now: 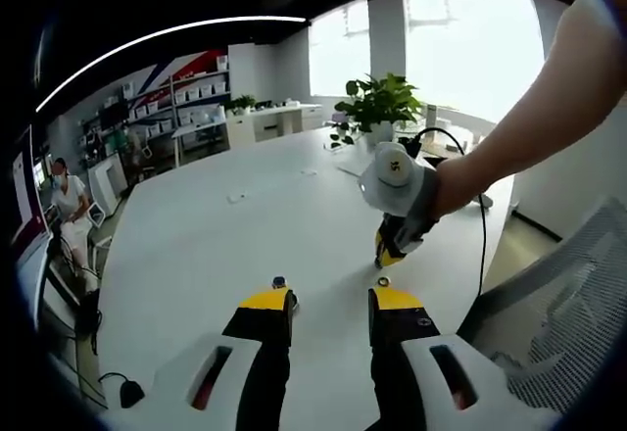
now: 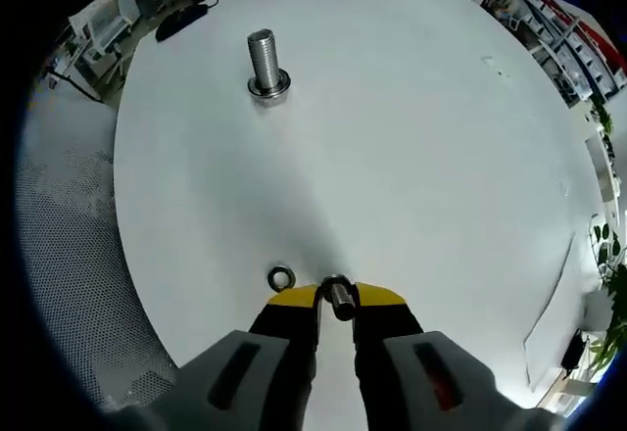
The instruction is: Place the washer onto the threaded stud by aligning its center hole with the stud, sliding it down to the base, and recovering from edge contact or off-axis alignment until the washer reaches the visible bottom stop.
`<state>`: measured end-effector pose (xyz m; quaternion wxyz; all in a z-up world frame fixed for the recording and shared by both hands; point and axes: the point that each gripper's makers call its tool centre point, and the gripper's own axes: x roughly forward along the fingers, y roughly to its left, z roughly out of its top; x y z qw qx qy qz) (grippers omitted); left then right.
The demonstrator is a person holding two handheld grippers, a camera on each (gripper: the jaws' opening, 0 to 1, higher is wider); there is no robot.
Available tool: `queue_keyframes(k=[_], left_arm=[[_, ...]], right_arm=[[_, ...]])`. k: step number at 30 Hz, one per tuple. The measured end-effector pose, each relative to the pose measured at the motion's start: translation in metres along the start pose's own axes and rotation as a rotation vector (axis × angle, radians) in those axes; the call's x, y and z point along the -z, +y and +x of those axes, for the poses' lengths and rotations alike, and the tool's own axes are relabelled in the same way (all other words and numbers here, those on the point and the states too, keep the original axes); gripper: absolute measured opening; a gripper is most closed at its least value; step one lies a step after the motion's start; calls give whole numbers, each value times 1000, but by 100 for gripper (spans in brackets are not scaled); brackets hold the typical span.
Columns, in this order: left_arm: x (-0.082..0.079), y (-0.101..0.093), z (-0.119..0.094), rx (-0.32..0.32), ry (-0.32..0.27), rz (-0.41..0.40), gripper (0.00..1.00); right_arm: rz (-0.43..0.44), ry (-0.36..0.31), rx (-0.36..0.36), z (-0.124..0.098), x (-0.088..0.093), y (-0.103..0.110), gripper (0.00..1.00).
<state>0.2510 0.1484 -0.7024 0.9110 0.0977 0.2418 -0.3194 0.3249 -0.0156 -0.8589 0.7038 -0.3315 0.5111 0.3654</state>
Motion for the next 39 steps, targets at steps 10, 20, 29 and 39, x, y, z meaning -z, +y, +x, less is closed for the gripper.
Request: queue_keyframes(k=[10, 20, 29, 39], left_arm=[[1, 2, -1, -8, 4, 2, 29], [1, 2, -1, -13, 7, 7, 29], [2, 2, -1, -14, 10, 15, 29], [2, 1, -1, -12, 11, 18, 29]], right_arm=[[24, -8, 9, -2, 1, 2, 22], [64, -13, 16, -14, 16, 5, 23], [94, -13, 1, -18, 32, 22, 23], [112, -36, -21, -14, 25, 34, 23]])
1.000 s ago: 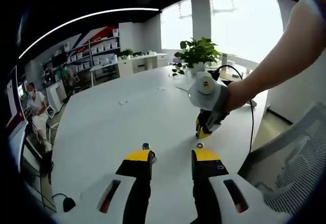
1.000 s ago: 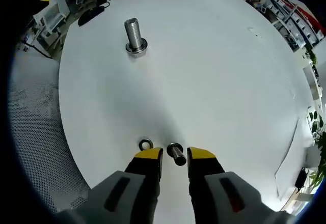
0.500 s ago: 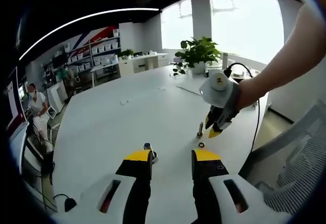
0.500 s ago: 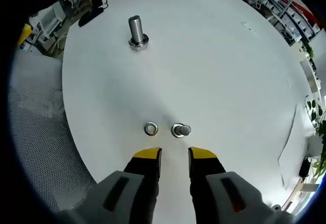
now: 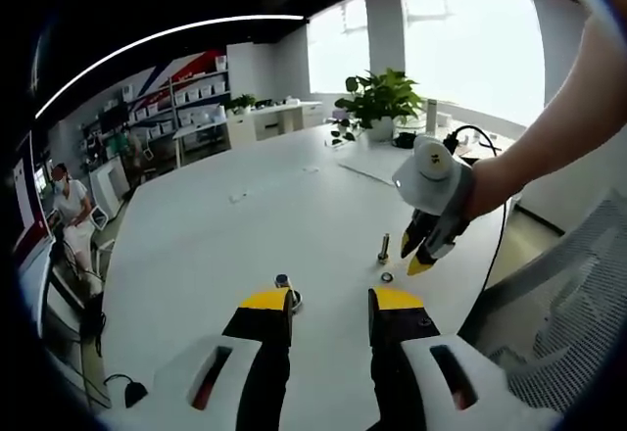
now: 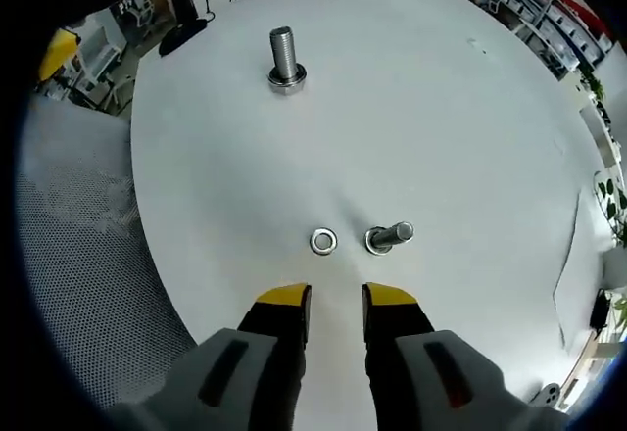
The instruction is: Place the washer onto the threaded stud by aligning its center hole with the stud, sliding it down to the base, and recovering from edge contact or off-axis alignment until the washer reaches the visible bottom stop.
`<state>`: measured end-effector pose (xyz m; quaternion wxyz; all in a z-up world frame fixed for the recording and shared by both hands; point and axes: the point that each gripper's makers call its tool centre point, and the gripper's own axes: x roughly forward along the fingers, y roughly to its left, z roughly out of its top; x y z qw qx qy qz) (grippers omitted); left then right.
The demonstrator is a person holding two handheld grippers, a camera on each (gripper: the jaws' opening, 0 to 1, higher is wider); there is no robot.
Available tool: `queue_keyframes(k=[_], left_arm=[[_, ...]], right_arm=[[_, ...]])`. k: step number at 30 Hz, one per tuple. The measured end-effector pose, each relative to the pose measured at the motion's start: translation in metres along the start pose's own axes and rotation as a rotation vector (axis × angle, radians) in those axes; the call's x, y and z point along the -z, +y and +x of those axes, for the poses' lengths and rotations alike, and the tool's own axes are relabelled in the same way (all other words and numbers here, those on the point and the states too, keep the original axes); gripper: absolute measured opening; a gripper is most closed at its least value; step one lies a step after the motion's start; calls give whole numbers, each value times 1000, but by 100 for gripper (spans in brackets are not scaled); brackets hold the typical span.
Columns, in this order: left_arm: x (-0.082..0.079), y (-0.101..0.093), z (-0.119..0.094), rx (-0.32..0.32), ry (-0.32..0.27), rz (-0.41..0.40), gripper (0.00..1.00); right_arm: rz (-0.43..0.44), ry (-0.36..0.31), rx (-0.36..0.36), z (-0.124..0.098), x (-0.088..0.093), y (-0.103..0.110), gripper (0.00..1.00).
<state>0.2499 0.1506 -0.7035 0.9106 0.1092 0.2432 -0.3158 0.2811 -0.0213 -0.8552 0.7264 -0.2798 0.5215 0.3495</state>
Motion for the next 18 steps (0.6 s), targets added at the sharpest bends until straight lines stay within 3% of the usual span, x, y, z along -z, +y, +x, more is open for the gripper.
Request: queue_keyframes(k=[18], left_arm=[[0, 0, -1, 2, -4, -5, 29]], right_arm=[[73, -32, -26, 18, -15, 16, 24]])
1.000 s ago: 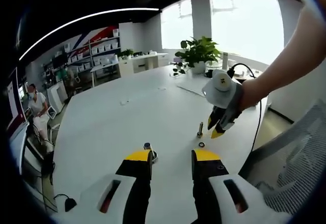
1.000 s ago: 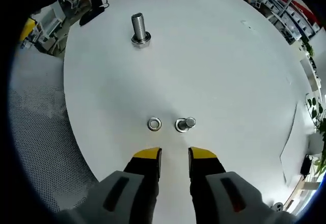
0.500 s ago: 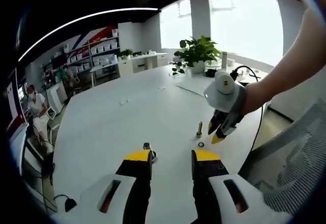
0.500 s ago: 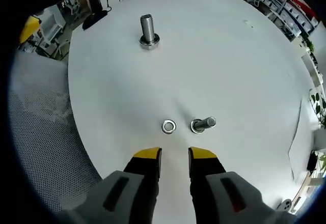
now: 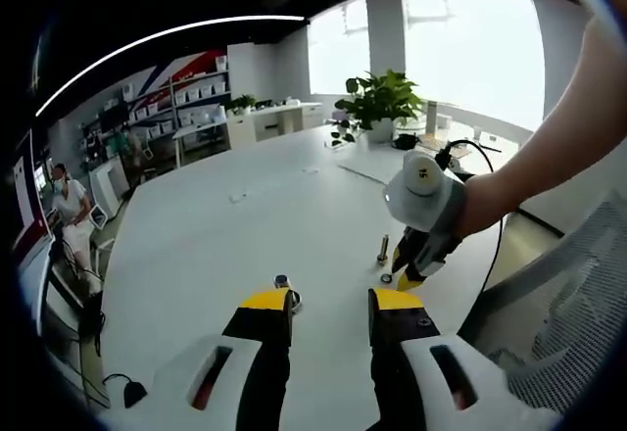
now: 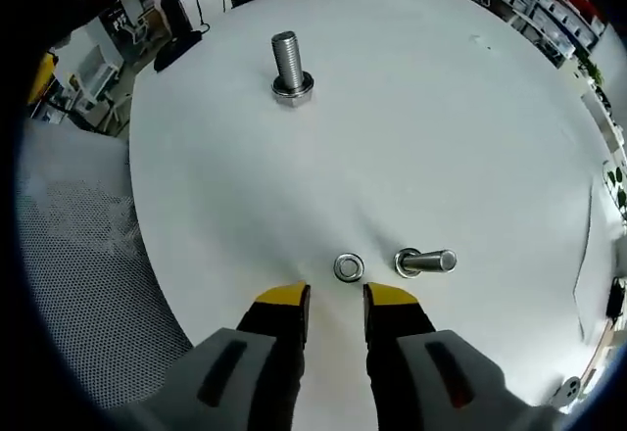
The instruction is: Place the washer onto the threaded stud by aligning its center hole with the stud, sliding it down to the base, and recovering from edge contact or off-axis alignment until the washer reaches the visible bottom stop.
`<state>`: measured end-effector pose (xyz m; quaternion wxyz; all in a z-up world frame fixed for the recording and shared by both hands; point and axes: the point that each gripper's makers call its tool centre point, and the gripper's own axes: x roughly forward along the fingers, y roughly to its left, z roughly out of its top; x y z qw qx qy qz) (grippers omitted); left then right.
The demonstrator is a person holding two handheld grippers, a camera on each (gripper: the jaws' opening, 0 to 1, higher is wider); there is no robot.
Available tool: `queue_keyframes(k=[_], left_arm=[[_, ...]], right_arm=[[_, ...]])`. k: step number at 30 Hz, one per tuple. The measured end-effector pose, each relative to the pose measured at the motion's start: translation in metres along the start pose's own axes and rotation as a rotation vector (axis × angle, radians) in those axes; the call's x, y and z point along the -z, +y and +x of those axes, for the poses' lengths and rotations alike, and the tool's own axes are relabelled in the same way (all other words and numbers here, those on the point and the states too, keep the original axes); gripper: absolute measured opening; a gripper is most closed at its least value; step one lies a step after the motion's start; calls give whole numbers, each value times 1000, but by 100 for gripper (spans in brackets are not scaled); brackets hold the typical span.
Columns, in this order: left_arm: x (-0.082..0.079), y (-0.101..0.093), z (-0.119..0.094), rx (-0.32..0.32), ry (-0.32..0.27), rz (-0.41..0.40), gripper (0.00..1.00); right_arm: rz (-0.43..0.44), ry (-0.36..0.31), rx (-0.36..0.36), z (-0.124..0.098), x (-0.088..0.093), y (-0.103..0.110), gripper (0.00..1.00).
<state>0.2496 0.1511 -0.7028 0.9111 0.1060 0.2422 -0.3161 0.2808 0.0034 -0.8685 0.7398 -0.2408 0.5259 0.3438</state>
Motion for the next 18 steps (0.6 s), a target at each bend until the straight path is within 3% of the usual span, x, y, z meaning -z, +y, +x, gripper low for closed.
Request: queue_keyframes(k=[2, 18], left_arm=[[0, 1, 0, -1, 0, -4, 29], [0, 0, 1, 4, 1, -4, 29]], right_arm=[[63, -20, -10, 0, -4, -1, 24], [-35, -20, 1, 4, -14, -1, 23]])
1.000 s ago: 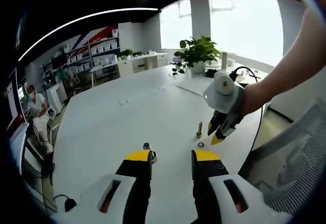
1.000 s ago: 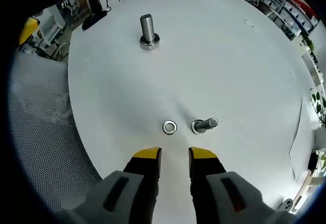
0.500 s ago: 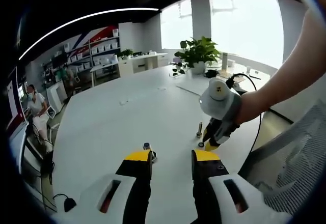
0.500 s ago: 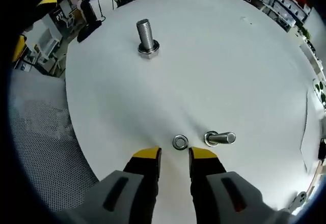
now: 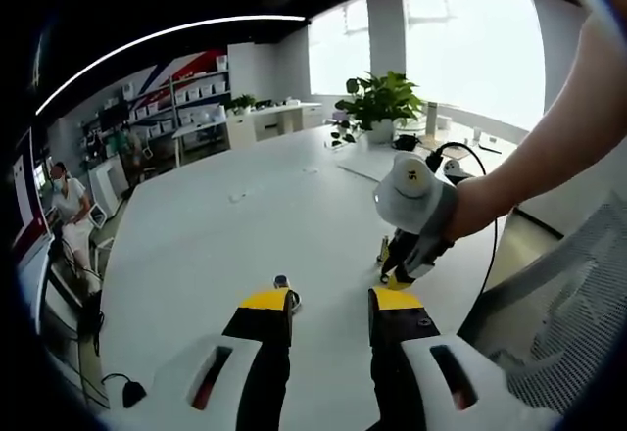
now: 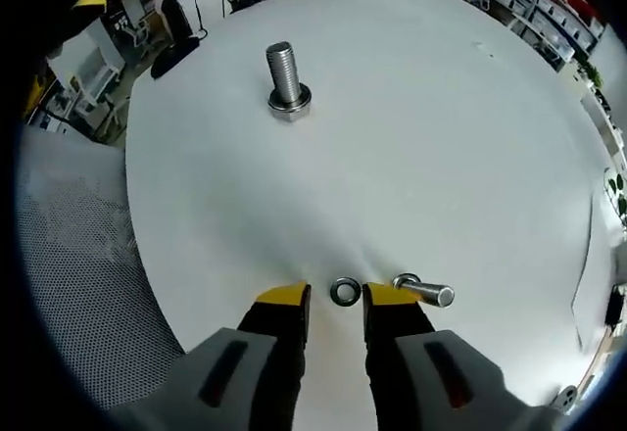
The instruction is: Place the washer onto the threaded stud by aligning its center hole with the stud, sliding it down to the base, and recovering from edge contact or off-axis alignment until the washer reaches the visible bottom stop.
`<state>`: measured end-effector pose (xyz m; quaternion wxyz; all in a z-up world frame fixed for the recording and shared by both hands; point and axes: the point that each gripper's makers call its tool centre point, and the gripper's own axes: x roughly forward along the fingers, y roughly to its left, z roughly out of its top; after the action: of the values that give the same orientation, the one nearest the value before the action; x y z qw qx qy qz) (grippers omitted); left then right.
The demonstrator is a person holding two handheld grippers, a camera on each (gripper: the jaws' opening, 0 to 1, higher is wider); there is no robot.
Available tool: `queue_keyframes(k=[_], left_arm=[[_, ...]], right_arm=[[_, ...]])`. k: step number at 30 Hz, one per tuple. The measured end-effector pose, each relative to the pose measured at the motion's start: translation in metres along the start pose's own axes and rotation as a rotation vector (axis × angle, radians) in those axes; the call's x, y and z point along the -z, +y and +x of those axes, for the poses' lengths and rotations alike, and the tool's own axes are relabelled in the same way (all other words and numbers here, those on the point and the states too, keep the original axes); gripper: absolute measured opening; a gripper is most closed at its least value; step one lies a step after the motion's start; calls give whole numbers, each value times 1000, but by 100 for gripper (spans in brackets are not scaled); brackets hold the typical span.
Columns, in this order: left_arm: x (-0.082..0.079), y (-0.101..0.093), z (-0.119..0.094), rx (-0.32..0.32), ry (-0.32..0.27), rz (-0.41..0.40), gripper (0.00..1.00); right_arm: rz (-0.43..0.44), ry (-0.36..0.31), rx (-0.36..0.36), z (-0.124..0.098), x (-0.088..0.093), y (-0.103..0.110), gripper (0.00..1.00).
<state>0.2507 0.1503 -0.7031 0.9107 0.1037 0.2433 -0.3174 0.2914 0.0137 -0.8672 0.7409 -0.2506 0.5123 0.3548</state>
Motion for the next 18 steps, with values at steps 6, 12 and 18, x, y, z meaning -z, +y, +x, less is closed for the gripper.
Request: queue_keyframes(k=[6, 12, 18], left_arm=[[0, 1, 0, -1, 0, -1, 29], [0, 0, 0, -1, 2, 2, 29], [0, 0, 1, -1, 4, 9, 29]], right_arm=[[-70, 5, -24, -1, 2, 5, 14], [-114, 13, -85, -4, 10, 14, 16], [-191, 54, -91, -7, 20, 10, 19]])
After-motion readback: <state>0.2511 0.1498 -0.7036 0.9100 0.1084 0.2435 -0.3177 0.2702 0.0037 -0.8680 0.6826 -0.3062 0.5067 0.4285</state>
